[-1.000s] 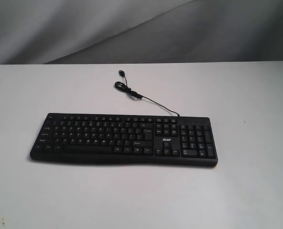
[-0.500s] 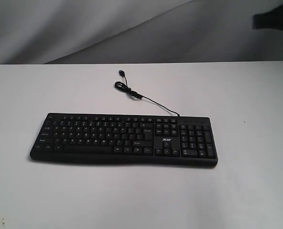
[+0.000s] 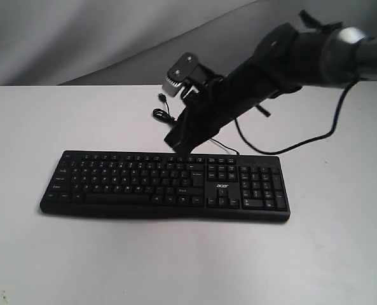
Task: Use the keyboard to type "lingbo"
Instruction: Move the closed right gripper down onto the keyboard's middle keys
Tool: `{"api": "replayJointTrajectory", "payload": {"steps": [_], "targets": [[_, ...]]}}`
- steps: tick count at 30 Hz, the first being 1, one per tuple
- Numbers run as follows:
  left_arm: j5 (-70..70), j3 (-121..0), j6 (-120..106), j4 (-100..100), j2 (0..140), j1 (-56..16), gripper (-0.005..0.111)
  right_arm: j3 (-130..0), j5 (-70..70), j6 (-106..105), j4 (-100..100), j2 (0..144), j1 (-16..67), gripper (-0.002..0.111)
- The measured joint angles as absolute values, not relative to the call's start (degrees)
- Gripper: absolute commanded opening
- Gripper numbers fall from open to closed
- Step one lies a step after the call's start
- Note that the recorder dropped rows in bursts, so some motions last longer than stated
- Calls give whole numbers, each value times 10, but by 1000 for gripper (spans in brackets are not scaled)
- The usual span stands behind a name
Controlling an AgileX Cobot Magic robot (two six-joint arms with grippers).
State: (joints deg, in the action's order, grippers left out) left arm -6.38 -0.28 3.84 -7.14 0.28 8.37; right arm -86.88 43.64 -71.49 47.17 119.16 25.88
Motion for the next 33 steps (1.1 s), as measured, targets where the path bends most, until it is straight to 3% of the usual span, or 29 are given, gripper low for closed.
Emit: {"api": "replayJointTrajectory", "payload": {"steps": [8,33], "targets": [[-64,-3,38,-71,3,84,1,-870,382,-749,463,1240,338,0],[-64,-3,38,-71,3,84,1,-870,333,-756,443,1281,330,0]]}}
